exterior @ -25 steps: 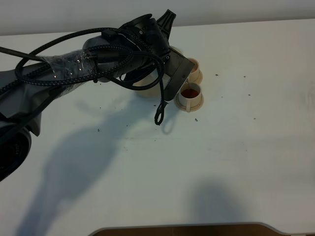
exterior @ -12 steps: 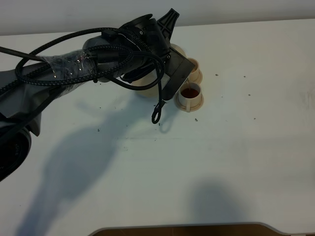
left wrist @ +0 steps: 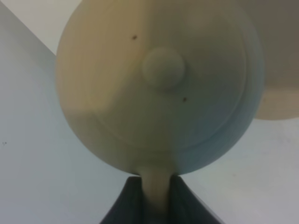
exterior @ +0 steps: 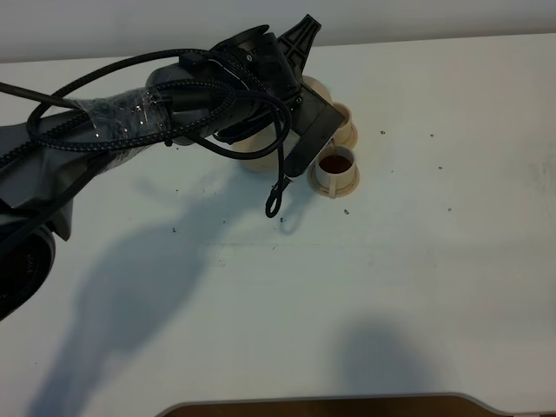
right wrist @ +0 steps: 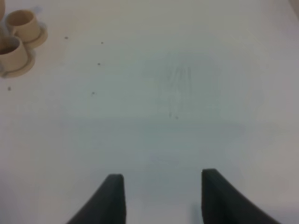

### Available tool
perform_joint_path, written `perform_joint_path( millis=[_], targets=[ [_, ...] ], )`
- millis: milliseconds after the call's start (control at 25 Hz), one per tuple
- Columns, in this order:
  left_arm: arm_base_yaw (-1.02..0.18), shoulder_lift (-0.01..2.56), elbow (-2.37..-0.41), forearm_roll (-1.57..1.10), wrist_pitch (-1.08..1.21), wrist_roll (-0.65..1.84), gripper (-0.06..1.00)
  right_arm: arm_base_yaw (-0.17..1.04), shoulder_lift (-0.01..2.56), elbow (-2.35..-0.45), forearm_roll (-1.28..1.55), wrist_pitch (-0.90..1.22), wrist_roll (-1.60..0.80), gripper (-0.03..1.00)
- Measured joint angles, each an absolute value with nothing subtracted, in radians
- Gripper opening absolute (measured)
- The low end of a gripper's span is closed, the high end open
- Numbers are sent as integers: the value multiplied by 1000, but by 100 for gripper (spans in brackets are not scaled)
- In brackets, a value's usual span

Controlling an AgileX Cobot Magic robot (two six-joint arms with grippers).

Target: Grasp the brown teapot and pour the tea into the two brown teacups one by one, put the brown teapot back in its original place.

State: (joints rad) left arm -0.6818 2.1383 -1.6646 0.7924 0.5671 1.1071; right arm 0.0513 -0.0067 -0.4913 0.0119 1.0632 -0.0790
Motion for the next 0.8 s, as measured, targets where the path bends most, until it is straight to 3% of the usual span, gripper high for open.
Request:
perform_joint_path(
  millis=[800],
  targets=[
    [-682,2138,-1665,704,620,1091,11,51,-7,-491,12,1063,-78,40]
  ],
)
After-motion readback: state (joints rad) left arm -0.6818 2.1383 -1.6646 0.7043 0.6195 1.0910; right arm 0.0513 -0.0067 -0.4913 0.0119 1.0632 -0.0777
